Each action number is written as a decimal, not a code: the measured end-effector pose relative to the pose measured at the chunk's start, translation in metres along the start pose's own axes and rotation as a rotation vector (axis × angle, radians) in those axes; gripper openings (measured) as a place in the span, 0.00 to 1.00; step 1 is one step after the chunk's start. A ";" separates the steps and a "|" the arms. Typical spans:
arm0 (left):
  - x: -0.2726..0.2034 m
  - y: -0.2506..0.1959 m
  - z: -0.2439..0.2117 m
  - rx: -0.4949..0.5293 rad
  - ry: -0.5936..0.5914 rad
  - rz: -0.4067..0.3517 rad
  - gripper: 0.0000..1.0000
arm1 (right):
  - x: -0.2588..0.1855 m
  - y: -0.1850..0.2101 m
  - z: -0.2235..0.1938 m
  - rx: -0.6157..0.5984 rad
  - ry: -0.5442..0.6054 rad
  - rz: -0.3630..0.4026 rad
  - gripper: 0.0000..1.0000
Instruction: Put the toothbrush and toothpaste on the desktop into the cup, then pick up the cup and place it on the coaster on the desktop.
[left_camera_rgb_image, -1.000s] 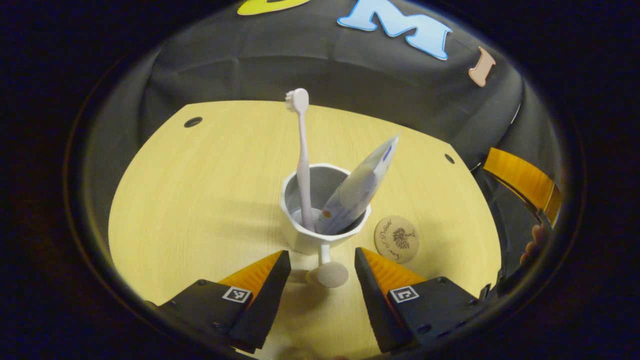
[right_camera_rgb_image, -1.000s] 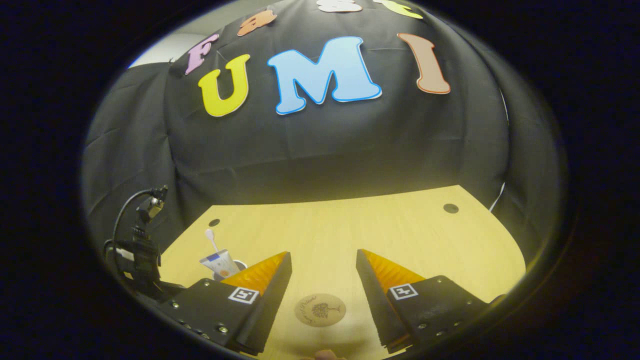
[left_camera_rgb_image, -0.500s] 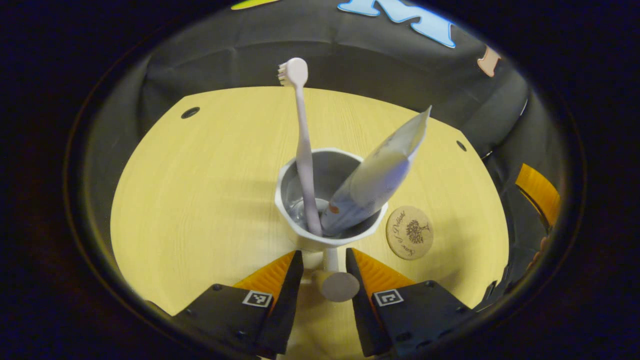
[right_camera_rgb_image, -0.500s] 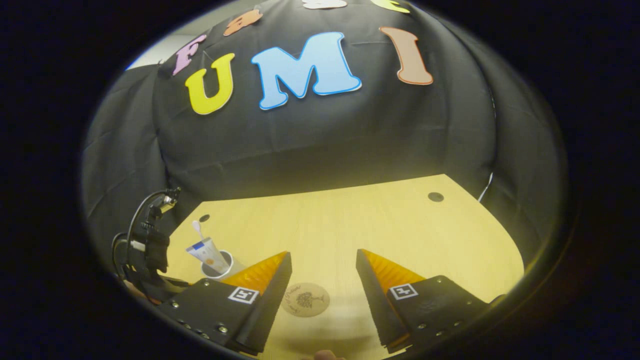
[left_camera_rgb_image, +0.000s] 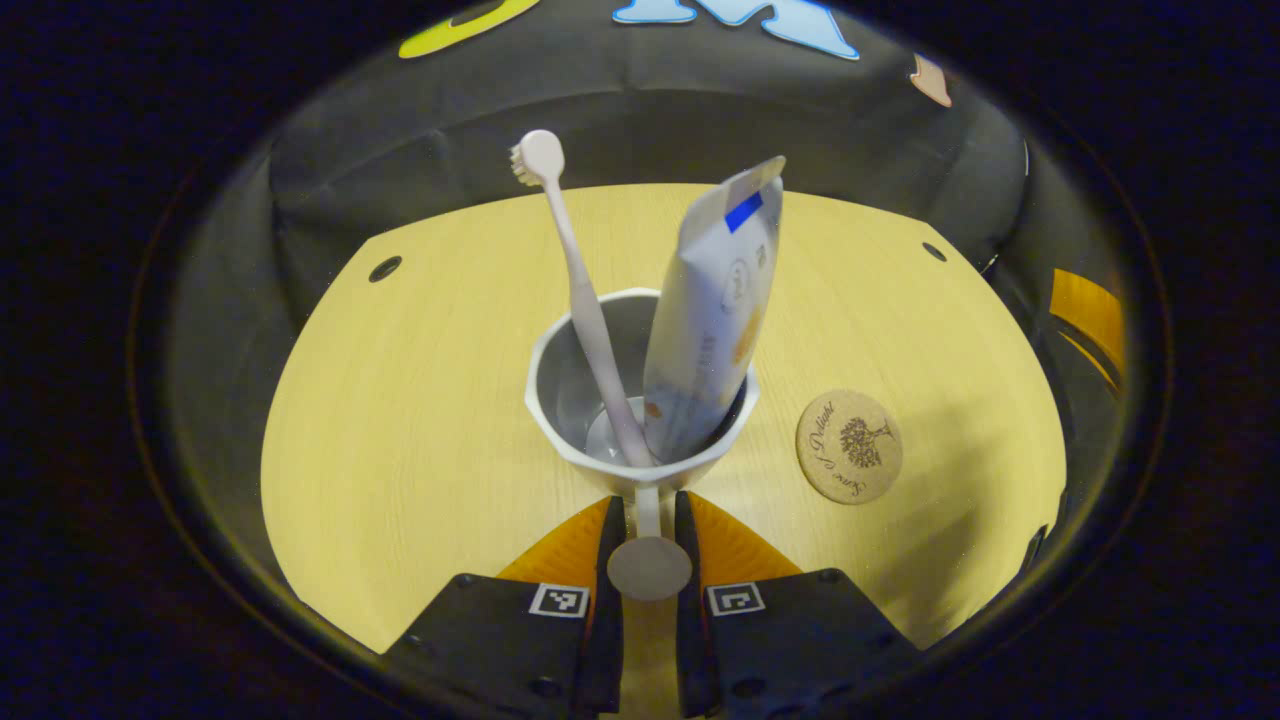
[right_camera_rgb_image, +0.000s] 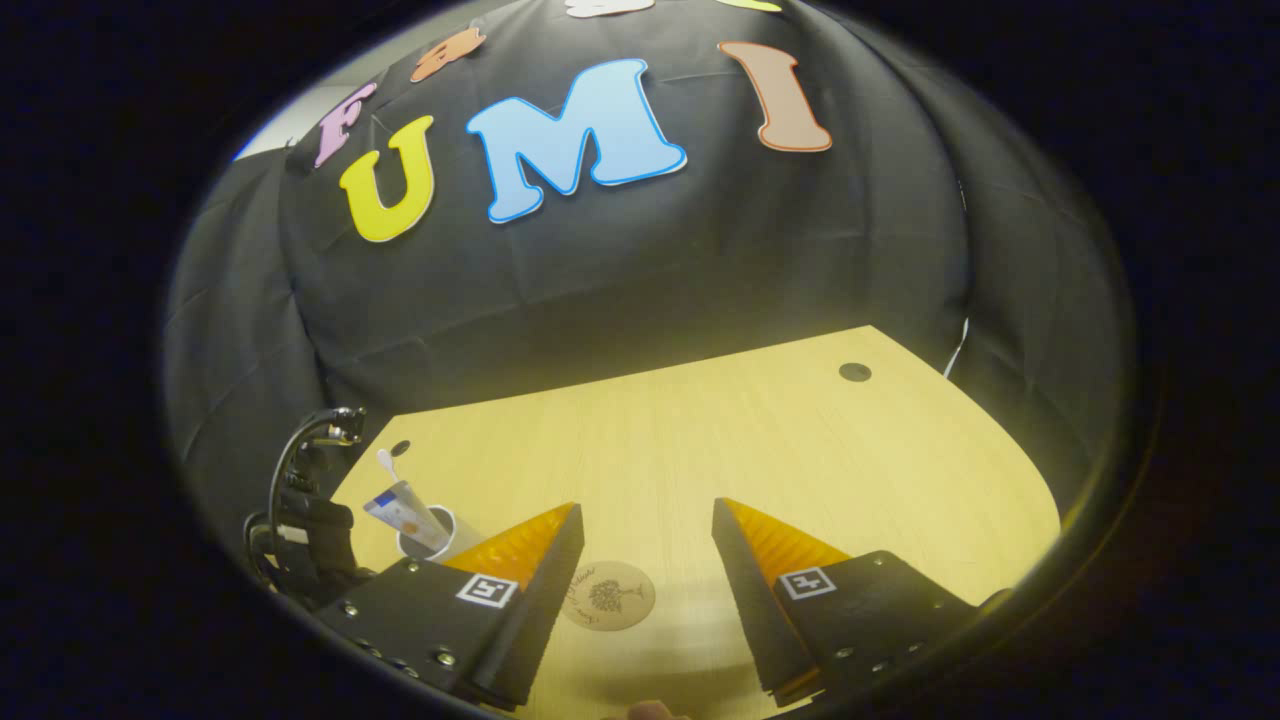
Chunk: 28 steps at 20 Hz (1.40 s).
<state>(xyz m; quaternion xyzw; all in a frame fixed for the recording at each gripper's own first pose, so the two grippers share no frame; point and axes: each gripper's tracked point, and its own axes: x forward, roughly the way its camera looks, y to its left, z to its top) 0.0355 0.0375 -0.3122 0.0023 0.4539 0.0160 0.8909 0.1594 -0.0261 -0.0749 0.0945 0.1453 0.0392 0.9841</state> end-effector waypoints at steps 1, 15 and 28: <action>0.001 0.000 0.001 -0.002 -0.011 -0.005 0.29 | 0.000 0.001 -0.001 -0.001 0.003 0.001 0.80; -0.012 -0.038 0.025 0.069 -0.169 -0.089 0.24 | -0.006 0.000 -0.001 -0.001 0.003 -0.001 0.80; -0.011 -0.124 0.016 0.140 -0.136 -0.222 0.24 | -0.026 -0.031 -0.002 0.014 -0.009 -0.052 0.80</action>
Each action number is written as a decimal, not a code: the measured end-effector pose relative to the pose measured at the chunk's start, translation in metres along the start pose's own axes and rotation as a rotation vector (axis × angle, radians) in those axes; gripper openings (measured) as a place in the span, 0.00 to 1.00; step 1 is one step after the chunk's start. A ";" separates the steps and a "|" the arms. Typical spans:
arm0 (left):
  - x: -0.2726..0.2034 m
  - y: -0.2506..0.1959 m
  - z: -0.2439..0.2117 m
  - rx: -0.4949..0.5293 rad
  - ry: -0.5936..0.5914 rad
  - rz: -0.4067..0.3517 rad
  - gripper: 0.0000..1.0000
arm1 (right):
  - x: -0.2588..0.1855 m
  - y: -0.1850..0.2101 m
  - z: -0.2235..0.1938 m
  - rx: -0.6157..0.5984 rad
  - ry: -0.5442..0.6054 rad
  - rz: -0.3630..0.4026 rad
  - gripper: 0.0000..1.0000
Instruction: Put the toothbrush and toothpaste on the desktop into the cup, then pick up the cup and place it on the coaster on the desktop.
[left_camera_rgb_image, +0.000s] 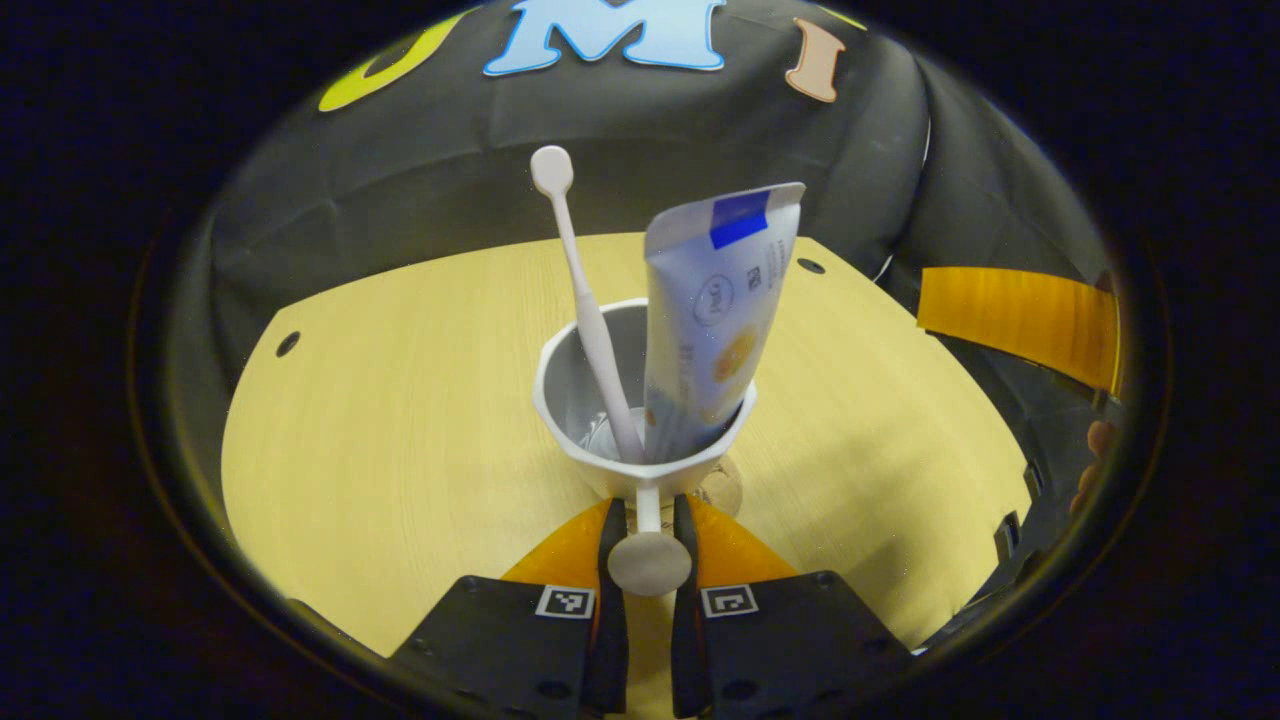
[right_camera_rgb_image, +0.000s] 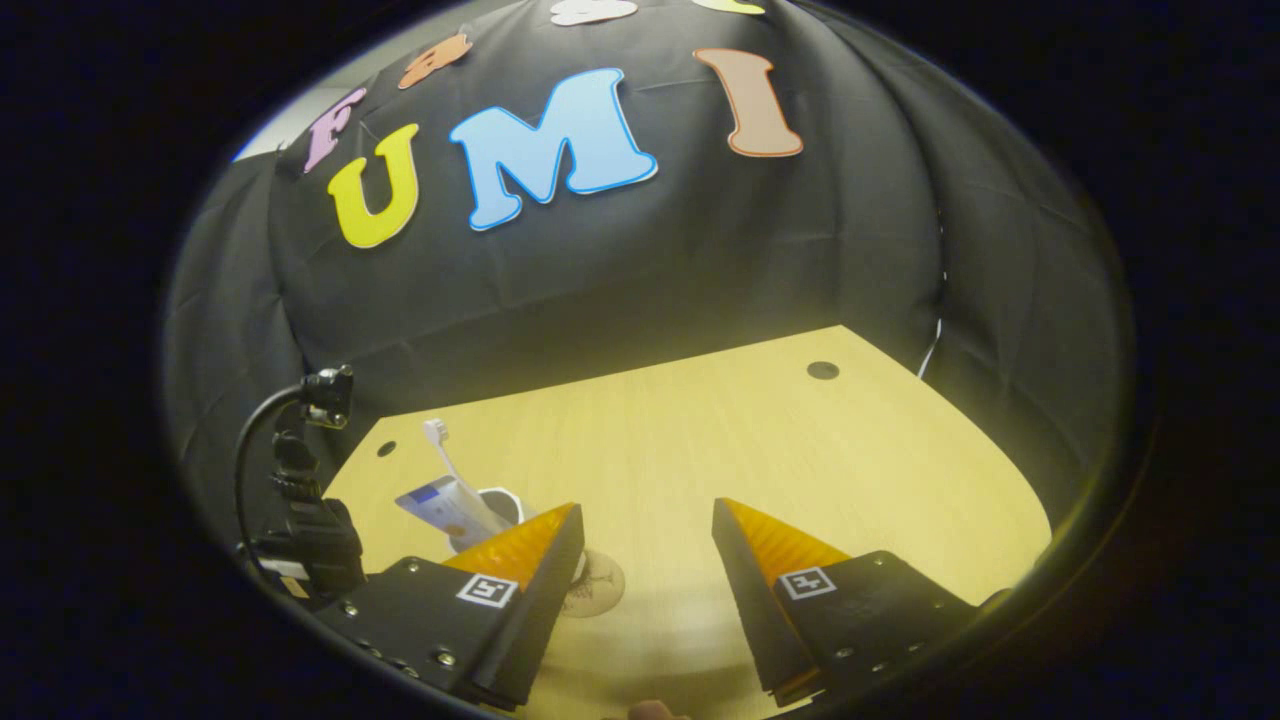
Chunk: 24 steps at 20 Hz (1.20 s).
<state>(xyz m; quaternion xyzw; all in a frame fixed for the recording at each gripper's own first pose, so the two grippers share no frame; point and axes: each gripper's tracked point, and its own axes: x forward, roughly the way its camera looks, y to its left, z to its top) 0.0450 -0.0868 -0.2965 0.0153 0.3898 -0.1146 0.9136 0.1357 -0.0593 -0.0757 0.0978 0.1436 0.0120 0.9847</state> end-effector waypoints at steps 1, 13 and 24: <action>0.001 -0.004 -0.002 0.002 0.004 -0.004 0.24 | -0.001 -0.003 -0.001 0.003 0.002 -0.003 0.80; 0.012 -0.017 -0.017 0.088 0.051 0.015 0.25 | -0.007 -0.013 0.002 0.002 0.000 0.009 0.80; -0.017 -0.018 0.004 0.084 -0.111 0.016 0.43 | -0.027 -0.012 0.023 -0.014 -0.060 0.030 0.80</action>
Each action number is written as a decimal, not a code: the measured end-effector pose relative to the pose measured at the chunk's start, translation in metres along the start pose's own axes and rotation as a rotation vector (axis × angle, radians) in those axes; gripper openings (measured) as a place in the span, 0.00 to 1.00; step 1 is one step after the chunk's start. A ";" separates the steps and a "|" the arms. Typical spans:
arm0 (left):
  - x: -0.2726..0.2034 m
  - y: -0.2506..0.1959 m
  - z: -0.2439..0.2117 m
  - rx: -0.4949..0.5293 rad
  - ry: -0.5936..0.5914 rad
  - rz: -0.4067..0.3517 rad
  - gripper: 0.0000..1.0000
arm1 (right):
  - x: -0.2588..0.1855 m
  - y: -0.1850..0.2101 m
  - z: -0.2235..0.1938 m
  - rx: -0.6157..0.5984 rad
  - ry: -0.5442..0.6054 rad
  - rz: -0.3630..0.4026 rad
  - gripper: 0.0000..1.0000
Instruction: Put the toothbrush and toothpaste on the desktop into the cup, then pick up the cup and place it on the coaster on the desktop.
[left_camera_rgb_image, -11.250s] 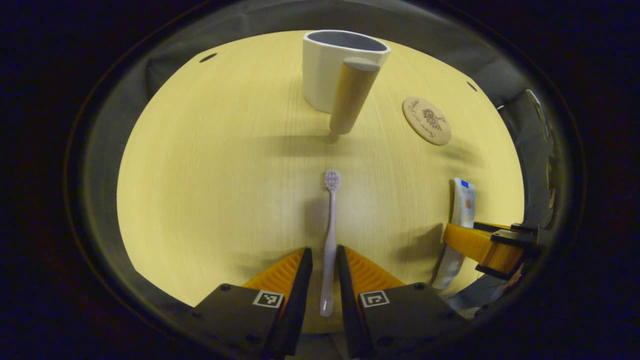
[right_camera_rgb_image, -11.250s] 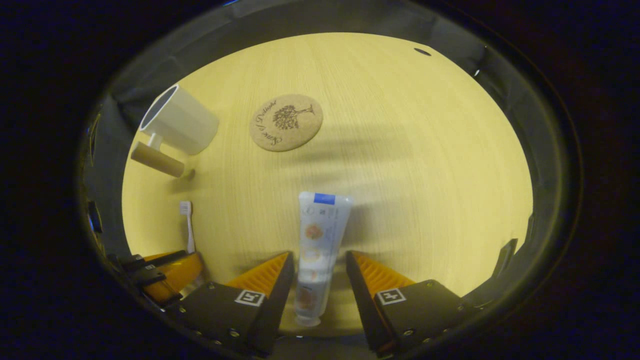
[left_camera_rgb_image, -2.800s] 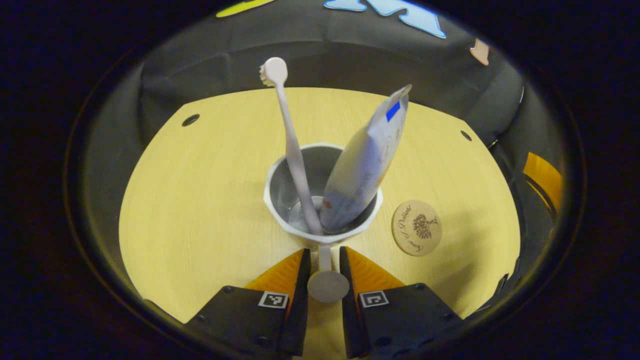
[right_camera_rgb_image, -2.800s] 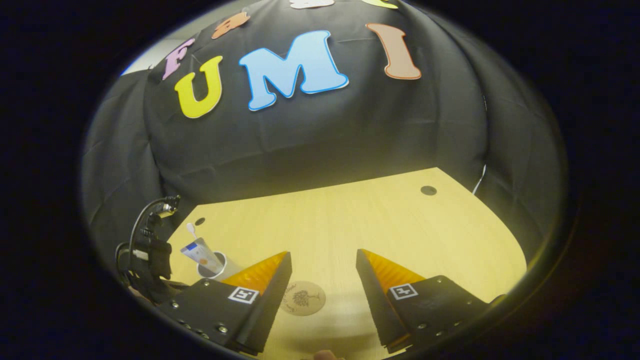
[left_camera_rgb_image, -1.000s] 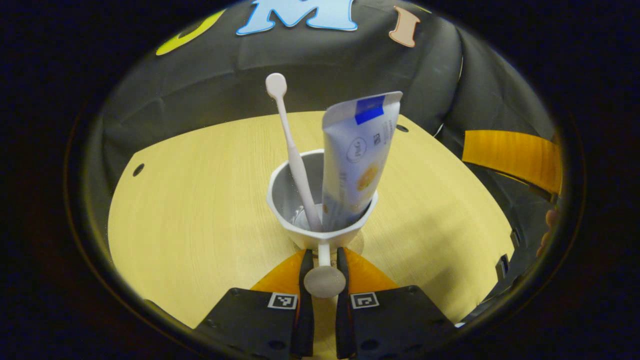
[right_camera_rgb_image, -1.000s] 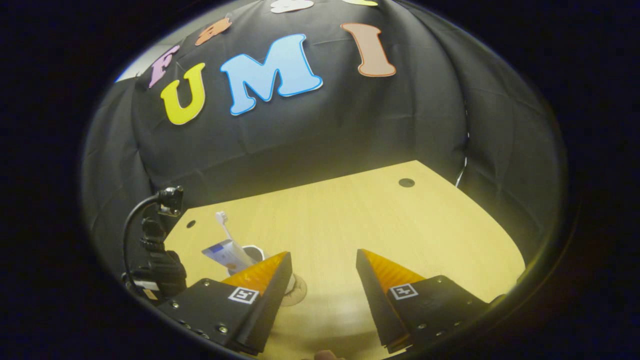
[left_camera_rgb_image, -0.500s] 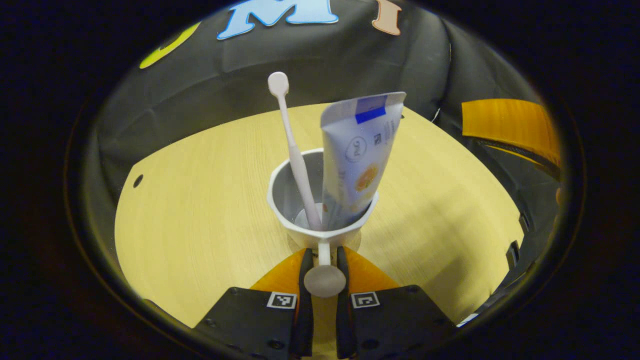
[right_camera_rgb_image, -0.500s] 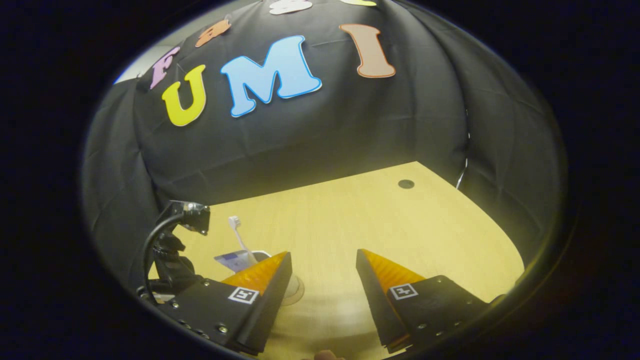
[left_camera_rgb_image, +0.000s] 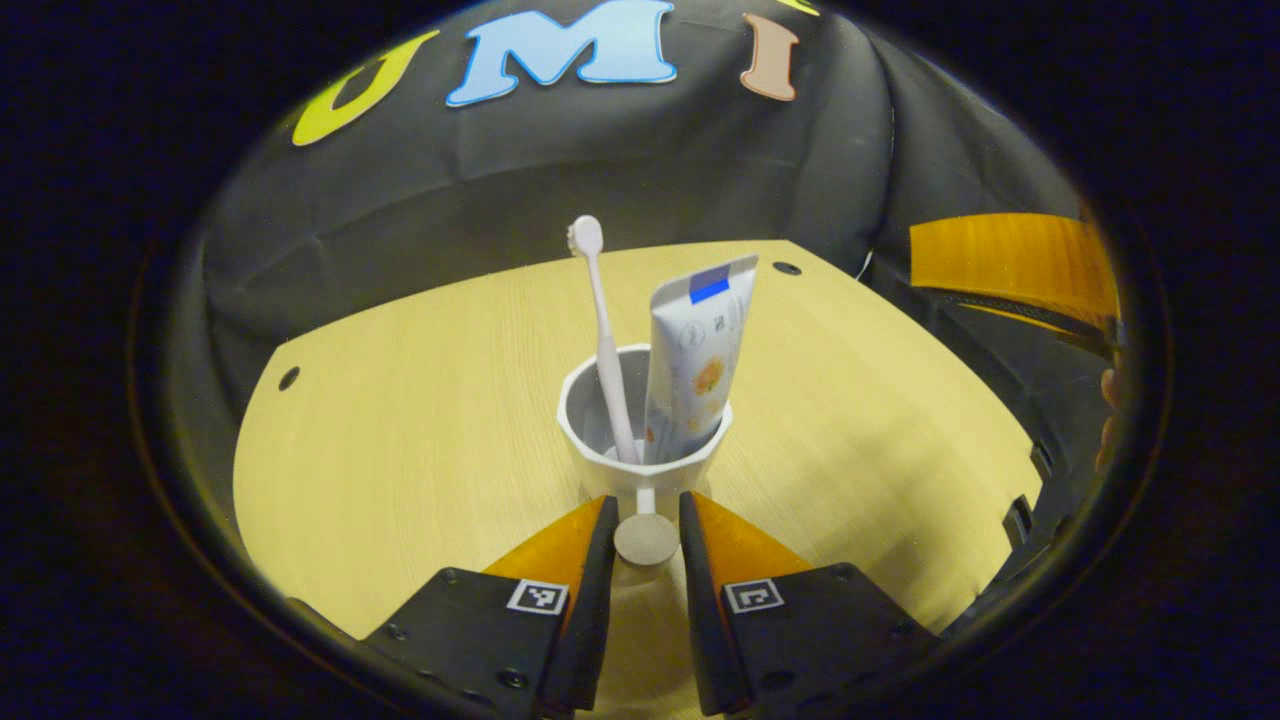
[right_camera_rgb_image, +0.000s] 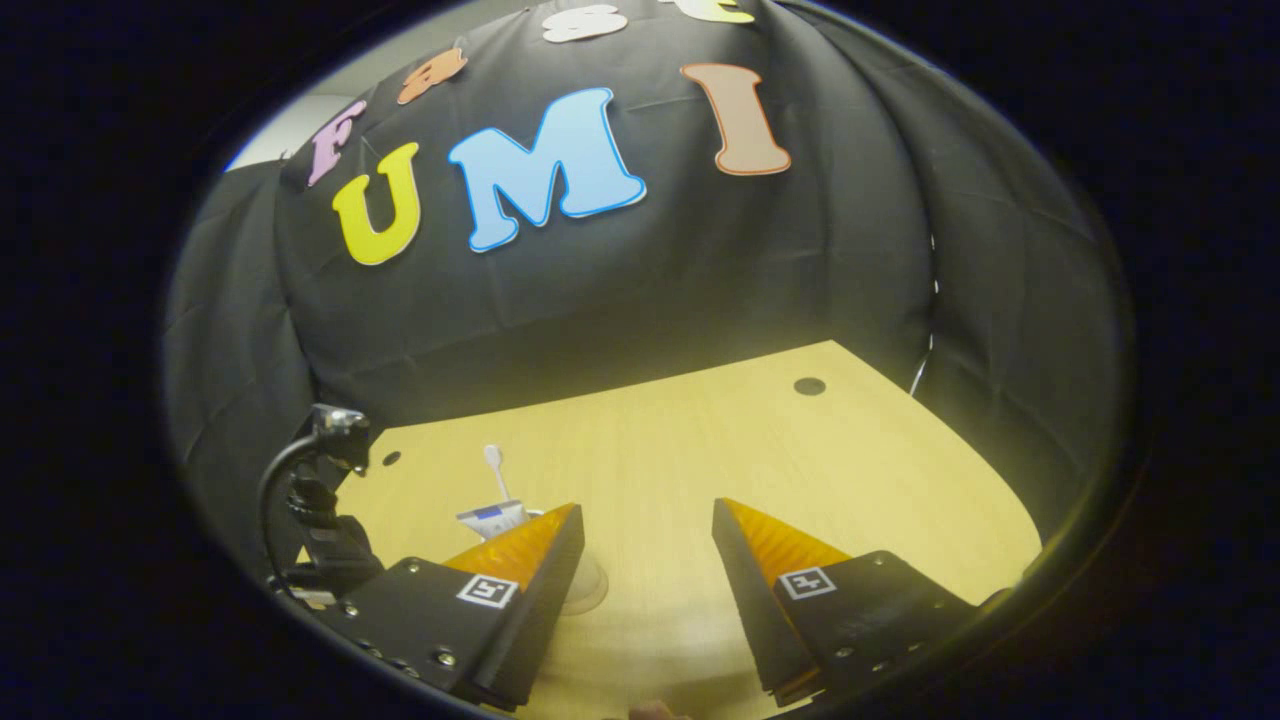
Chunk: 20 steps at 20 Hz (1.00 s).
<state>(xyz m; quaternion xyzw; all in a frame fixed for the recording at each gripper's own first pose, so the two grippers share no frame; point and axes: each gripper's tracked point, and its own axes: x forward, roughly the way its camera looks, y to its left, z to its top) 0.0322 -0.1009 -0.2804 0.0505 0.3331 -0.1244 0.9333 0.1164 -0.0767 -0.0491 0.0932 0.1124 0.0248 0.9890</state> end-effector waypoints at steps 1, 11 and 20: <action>-0.008 -0.001 0.006 -0.002 -0.023 0.002 0.46 | -0.004 0.002 0.003 -0.007 -0.011 0.006 0.80; -0.109 0.038 0.057 -0.113 -0.340 0.129 0.63 | -0.059 0.030 0.044 -0.104 -0.156 0.063 0.80; -0.182 0.078 0.112 -0.147 -0.605 0.211 0.77 | -0.099 0.071 0.058 -0.200 -0.242 0.023 0.81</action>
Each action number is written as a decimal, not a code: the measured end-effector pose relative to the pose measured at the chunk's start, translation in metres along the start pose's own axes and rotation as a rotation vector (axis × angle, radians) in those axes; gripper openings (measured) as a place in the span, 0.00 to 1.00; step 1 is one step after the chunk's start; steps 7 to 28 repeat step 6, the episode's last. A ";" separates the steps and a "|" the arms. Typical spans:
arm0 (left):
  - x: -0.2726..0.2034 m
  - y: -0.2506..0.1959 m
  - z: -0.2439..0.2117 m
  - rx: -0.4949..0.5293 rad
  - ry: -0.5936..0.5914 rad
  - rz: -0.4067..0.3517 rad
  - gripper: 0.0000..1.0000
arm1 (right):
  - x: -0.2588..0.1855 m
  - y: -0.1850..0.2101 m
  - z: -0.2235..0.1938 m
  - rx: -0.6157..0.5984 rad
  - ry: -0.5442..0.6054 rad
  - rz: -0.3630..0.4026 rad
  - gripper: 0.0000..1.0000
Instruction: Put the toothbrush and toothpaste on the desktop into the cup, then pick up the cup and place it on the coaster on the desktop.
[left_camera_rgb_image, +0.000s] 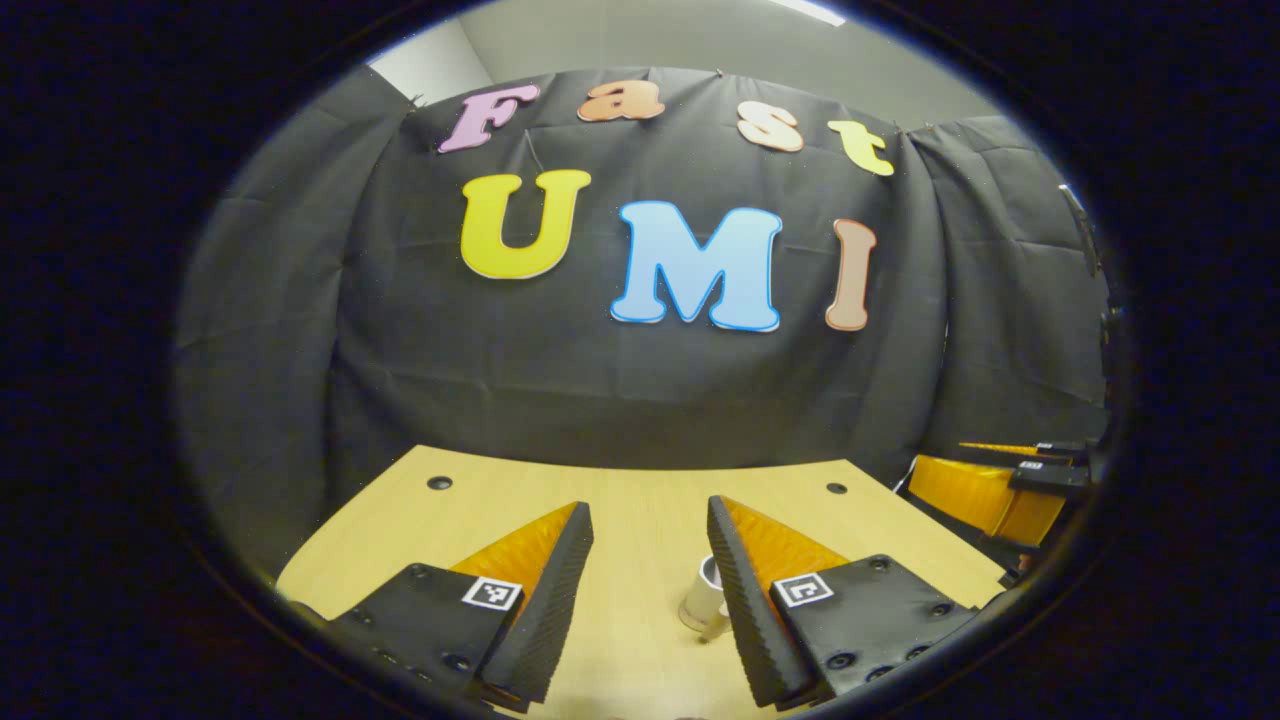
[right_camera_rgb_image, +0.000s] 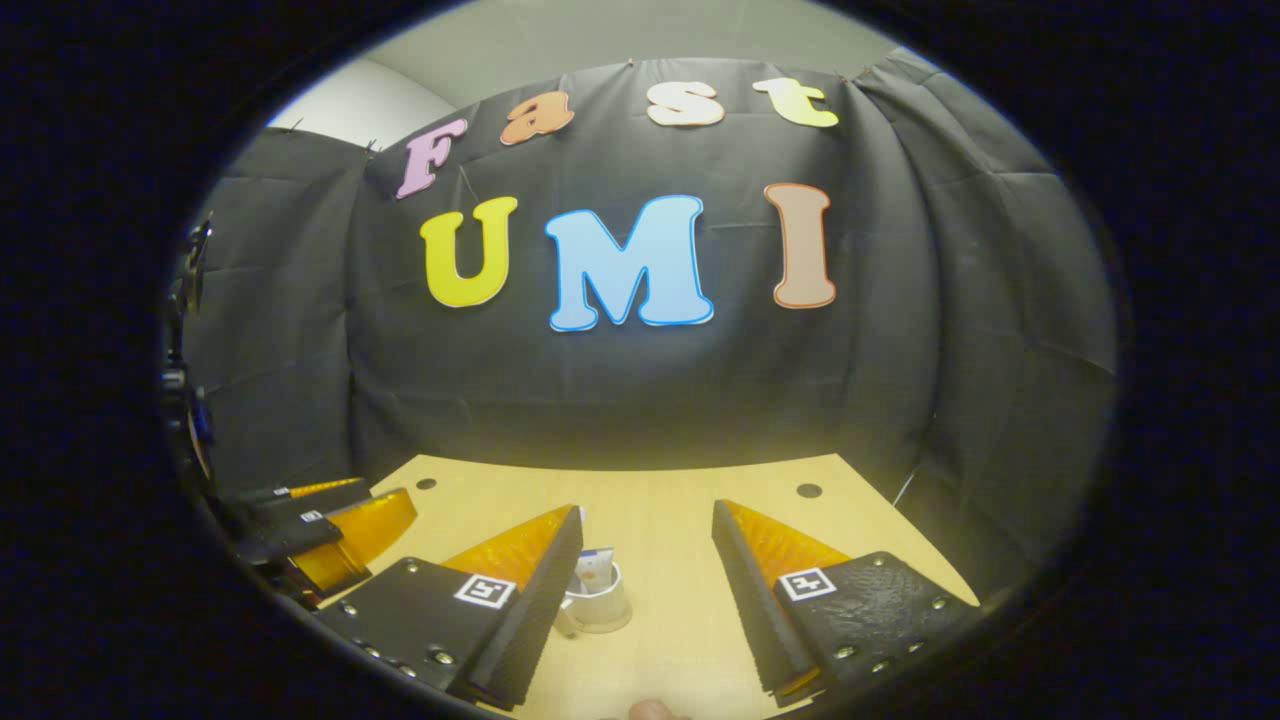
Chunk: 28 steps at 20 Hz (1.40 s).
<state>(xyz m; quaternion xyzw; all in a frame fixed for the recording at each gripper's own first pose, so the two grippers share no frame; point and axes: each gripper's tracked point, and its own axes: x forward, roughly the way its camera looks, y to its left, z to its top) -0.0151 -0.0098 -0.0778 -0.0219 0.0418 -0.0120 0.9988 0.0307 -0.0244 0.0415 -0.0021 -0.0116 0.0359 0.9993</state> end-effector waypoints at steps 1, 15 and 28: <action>-0.002 0.002 0.009 -0.002 -0.018 0.000 0.82 | -0.004 0.005 0.002 -0.005 -0.008 -0.003 0.80; -0.007 0.006 0.021 -0.028 -0.057 -0.021 0.91 | -0.017 0.016 0.007 -0.042 -0.038 -0.056 0.80; -0.007 0.006 0.021 -0.028 -0.057 -0.021 0.91 | -0.017 0.016 0.007 -0.042 -0.038 -0.056 0.80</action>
